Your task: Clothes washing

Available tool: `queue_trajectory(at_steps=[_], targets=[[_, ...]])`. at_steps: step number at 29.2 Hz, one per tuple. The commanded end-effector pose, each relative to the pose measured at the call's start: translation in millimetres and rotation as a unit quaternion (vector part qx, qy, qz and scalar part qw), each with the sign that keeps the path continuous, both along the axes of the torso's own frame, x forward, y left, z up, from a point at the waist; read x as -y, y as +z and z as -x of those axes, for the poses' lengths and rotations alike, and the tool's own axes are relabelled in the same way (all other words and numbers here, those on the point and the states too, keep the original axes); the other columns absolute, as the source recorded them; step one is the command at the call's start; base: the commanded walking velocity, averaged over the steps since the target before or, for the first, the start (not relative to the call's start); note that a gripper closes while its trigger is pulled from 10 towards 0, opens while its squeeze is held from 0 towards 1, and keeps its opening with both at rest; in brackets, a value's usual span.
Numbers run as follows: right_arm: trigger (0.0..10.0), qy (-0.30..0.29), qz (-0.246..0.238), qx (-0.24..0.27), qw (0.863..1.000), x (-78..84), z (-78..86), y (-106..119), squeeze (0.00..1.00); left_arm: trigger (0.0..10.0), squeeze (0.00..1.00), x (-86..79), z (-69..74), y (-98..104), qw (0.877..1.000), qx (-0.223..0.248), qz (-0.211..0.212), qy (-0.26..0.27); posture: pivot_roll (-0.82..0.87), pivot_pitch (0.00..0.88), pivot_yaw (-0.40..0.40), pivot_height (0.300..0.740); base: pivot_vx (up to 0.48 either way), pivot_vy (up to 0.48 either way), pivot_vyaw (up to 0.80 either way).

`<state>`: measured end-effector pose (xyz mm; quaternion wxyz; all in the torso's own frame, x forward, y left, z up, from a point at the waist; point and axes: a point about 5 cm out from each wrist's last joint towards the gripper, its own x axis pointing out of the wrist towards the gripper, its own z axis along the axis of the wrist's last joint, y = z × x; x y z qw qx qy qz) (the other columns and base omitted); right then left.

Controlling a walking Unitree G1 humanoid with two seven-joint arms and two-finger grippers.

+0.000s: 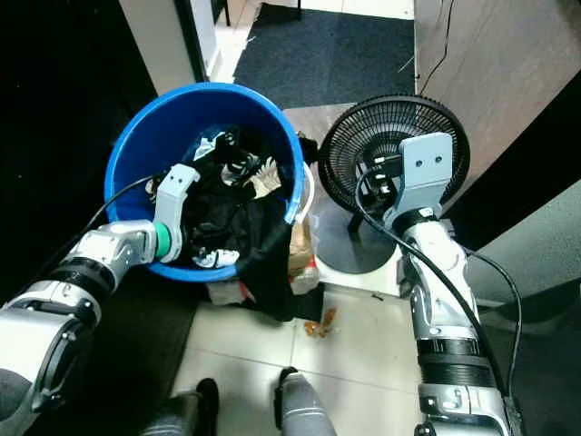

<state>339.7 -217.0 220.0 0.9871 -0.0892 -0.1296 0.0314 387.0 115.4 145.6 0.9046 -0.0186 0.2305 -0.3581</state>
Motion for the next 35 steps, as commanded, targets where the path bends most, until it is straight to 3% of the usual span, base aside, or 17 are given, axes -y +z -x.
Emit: queue_trajectory(at_steps=[1, 7, 10, 14, 15, 17, 19, 22, 25, 26, 29, 31, 32, 34, 35], targets=[[10.0, -0.001, -0.013, -0.002, 1.0, 0.3, 0.5, -1.3, 0.0, 0.0, 0.0, -2.3, 7.6, -18.5, 0.999, -0.032, 0.005, 0.006, -0.14, 0.291, 0.097, 0.74, 0.0, 0.0, 0.0], [10.0, -0.001, -0.014, -0.002, 1.0, -0.2, 0.0, -1.1, 0.0, 0.0, 0.0, -3.6, 6.1, -14.9, 1.0, -0.025, 0.01, 0.008, -0.13, 0.283, 0.095, 0.74, 0.0, 0.0, 0.0], [10.0, 0.0, -0.016, -0.001, 1.0, -2.0, -1.7, -0.5, 0.0, 0.0, 0.0, -6.2, 1.4, -3.2, 1.0, 0.002, 0.026, 0.014, -0.13, 0.271, 0.091, 0.74, 0.0, 0.0, 0.0], [10.0, 0.008, -0.021, 0.008, 1.0, -6.7, -7.0, 4.2, 0.0, 0.0, 0.0, -7.7, -11.0, 46.1, 0.99, 0.135, 0.045, 0.02, -0.11, 0.24, 0.085, 0.74, 0.0, 0.0, 0.0], [10.0, 0.009, -0.023, 0.009, 1.0, -8.1, -9.6, 5.1, 0.0, 10.0, 0.0, -6.3, -11.6, 62.3, 0.983, 0.174, 0.054, 0.014, -0.1, 0.224, 0.081, 0.74, 0.0, 0.0, 0.0], [10.0, 0.011, -0.024, 0.01, 1.0, -9.0, -11.2, 5.5, 0.0, 10.0, 0.0, -5.4, -11.3, 71.8, 0.979, 0.196, 0.059, 0.01, -0.1, 0.224, 0.081, 0.74, 0.0, 0.0, 0.0], [10.0, 0.02, -0.029, 0.016, 0.999, -15.6, -15.2, 8.0, 0.0, 10.0, 0.0, -4.0, -8.9, 101.8, 0.965, 0.25, 0.081, 0.013, -0.09, 0.202, 0.076, 0.74, 0.0, 0.0, 0.0], [10.0, 0.026, -0.032, 0.02, 0.999, -20.0, -16.6, 9.9, 0.0, 10.0, 0.0, -3.7, -6.1, 116.9, 0.958, 0.274, 0.089, 0.016, -0.09, 0.189, 0.074, 0.74, 0.0, 0.0, 0.0], [10.0, 0.044, -0.041, 0.033, 0.998, -32.2, -21.0, 16.5, 0.0, 10.0, 0.0, -2.0, 4.2, 153.9, 0.936, 0.336, 0.103, 0.016, -0.07, 0.139, 0.065, 0.74, 0.0, 0.0, 0.0], [10.0, 0.044, -0.041, 0.033, 0.998, -32.2, -21.0, 16.5, 0.0, 10.0, 0.0, -2.0, 4.2, 153.9, 0.936, 0.336, 0.103, 0.016, -0.07, 0.139, 0.065, 0.74, 0.0, 0.0, 0.0], [10.0, 0.054, -0.048, 0.045, 0.996, -38.4, -23.4, 22.5, 0.0, 10.0, 0.0, -4.8, 12.2, 178.1, 0.919, 0.376, 0.119, 0.028, -0.06, 0.123, 0.06, 0.74, 0.0, 0.0, 0.0], [10.0, 0.057, -0.051, 0.051, 0.996, -39.7, -25.4, 24.9, 0.0, 10.0, 0.0, -7.9, 22.1, 202.4, 0.898, 0.409, 0.158, 0.046, -0.05, 0.101, 0.051, 0.74, 0.0, 0.0, 0.0], [10.0, 0.057, -0.051, 0.051, 0.996, -39.7, -25.4, 24.9, 0.0, 10.0, 0.0, -7.9, 22.1, 202.4, 0.898, 0.409, 0.158, 0.046, -0.05, 0.101, 0.051, 0.74, 0.0, 0.0, 0.0], [10.0, 0.06, -0.053, 0.055, 0.995, -41.7, -25.7, 26.2, 0.0, 10.0, 0.0, -11.3, 36.6, 228.0, 0.863, 0.462, 0.195, 0.06, -0.05, 0.092, 0.041, 0.74, 0.0, 0.0, 0.0], [10.0, 0.06, -0.053, 0.055, 0.995, -41.7, -25.7, 26.2, 0.0, 10.0, 0.0, -11.3, 36.6, 228.0, 0.863, 0.462, 0.195, 0.06, -0.05, 0.092, 0.041, 0.74, 0.0, 0.0, 0.0]])
